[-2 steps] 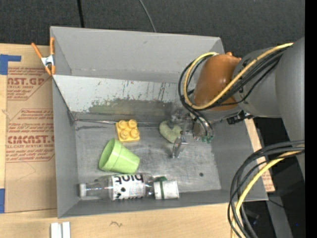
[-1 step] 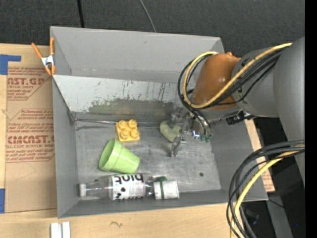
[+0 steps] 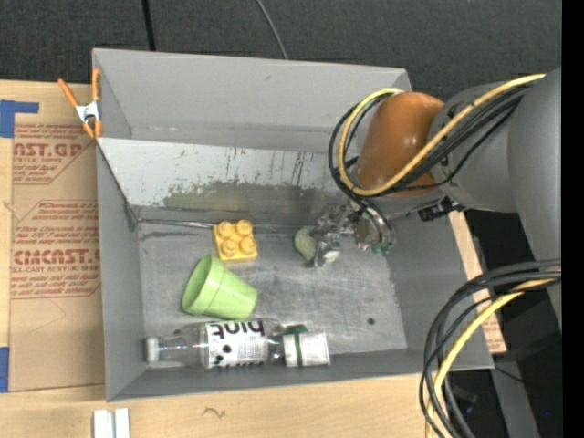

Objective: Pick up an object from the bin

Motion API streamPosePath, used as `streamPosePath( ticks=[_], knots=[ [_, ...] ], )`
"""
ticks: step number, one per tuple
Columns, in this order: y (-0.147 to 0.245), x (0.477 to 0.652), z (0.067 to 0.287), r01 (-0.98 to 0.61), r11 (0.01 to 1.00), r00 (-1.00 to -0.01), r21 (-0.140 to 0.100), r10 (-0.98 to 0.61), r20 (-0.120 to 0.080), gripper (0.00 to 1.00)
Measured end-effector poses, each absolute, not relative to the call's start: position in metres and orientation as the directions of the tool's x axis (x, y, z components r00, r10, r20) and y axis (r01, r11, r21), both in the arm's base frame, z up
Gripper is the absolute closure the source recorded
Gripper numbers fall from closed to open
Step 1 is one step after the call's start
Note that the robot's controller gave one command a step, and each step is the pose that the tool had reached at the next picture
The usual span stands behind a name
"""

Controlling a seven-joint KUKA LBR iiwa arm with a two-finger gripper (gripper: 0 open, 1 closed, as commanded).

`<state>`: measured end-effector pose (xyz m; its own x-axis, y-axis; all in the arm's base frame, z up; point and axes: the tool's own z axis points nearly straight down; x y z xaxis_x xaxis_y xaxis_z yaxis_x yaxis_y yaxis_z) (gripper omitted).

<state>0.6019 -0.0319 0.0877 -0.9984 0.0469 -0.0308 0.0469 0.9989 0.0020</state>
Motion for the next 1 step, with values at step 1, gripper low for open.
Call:
streamPosePath(
  ticks=[1],
  knots=[
    [-0.0319,0.6019,0.0877,0.047,0.999,-0.998,0.002,0.047,-0.031,1.0]
  ],
)
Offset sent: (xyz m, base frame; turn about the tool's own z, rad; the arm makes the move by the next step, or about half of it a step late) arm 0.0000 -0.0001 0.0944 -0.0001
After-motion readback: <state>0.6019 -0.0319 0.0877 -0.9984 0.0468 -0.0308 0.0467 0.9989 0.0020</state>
